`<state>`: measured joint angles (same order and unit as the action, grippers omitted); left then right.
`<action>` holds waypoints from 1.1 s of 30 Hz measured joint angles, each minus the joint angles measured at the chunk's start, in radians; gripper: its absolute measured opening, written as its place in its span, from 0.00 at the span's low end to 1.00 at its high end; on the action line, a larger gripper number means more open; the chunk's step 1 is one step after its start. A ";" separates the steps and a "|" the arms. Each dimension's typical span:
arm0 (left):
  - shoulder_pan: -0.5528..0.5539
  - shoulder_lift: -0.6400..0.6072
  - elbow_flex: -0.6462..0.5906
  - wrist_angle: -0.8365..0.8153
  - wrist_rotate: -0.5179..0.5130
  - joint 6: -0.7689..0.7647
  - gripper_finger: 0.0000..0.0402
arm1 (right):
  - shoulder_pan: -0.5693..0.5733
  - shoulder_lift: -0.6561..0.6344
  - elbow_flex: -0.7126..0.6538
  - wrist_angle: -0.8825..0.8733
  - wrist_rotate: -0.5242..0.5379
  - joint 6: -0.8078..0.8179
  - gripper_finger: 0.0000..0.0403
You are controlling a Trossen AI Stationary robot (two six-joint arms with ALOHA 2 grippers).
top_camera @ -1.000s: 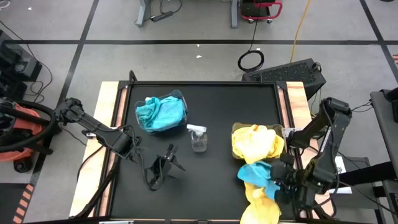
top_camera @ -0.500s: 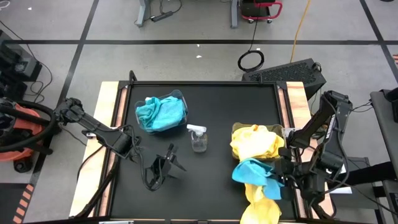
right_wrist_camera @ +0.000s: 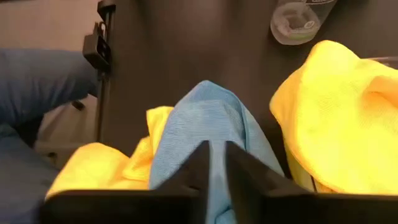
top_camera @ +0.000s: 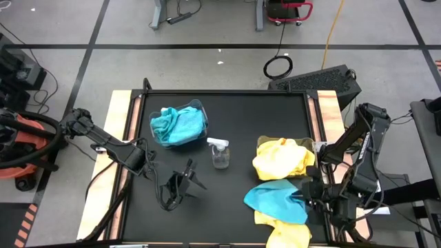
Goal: Sort microfiber towel by color & place in baskets
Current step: Put the blue microfiber towel into the top transparent bin
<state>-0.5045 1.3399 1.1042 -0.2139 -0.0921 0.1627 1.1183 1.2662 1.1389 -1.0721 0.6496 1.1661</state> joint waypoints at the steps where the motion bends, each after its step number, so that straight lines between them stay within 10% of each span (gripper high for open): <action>1: 0.000 0.000 0.000 0.000 0.000 0.000 0.48 | 0.000 0.009 0.000 0.000 -0.001 -0.008 0.04; 8: 0.000 0.000 0.000 0.015 0.000 -0.003 0.48 | -0.020 0.072 0.000 0.001 0.002 0.048 0.13; 22: 0.000 0.000 0.000 0.022 0.000 -0.027 0.48 | -0.131 0.303 0.000 -0.022 -0.225 0.021 0.70; 28: 0.000 0.000 0.000 0.022 0.000 -0.027 0.48 | -0.153 0.361 0.000 -0.020 -0.276 -0.002 0.66; 33: 0.000 0.000 0.000 0.022 0.000 -0.027 0.48 | -0.172 0.369 0.000 -0.018 -0.288 -0.046 0.43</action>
<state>-0.5045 1.3399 1.1042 -0.1921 -0.0921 0.1356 0.9464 1.6348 1.1389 -1.0904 0.3614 1.1204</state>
